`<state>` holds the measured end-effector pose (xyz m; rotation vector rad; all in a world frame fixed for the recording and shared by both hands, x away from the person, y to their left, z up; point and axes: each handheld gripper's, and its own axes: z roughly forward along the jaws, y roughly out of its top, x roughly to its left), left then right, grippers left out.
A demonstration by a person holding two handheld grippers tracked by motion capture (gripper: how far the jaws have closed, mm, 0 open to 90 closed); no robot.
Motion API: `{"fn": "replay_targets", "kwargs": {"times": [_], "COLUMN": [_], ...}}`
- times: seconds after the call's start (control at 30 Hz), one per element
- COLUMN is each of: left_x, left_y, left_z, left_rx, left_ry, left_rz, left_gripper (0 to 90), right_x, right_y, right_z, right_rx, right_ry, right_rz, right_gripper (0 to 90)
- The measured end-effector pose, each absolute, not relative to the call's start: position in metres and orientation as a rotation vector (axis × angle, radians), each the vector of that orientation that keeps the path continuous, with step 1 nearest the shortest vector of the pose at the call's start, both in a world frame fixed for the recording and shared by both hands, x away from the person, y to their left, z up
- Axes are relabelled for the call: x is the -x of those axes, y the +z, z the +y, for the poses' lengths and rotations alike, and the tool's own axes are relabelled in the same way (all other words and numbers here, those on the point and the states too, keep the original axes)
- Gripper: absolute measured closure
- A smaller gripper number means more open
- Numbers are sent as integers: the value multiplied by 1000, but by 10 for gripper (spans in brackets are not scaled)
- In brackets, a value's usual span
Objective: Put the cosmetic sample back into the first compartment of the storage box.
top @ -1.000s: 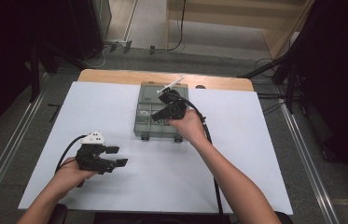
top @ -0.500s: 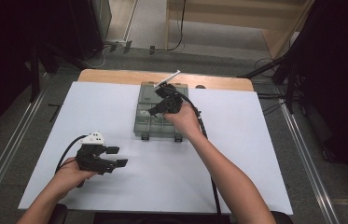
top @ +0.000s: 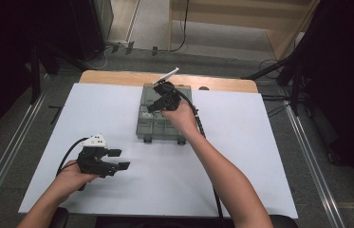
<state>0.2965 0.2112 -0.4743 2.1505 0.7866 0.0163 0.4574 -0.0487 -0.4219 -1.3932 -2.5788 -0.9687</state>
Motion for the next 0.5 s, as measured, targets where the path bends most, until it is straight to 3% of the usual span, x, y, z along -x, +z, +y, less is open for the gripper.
{"fn": "replay_targets", "kwargs": {"times": [0.5], "left_x": [-296], "left_y": [-475], "left_z": [211], "left_rx": [-2150], "left_ry": [11], "left_rz": [786], "left_gripper": [337], "right_x": [-474], "right_y": [-431], "right_z": [-36], "right_rx": [1444], "right_ry": [-965], "right_rz": [-2590], "right_gripper": [825]}}
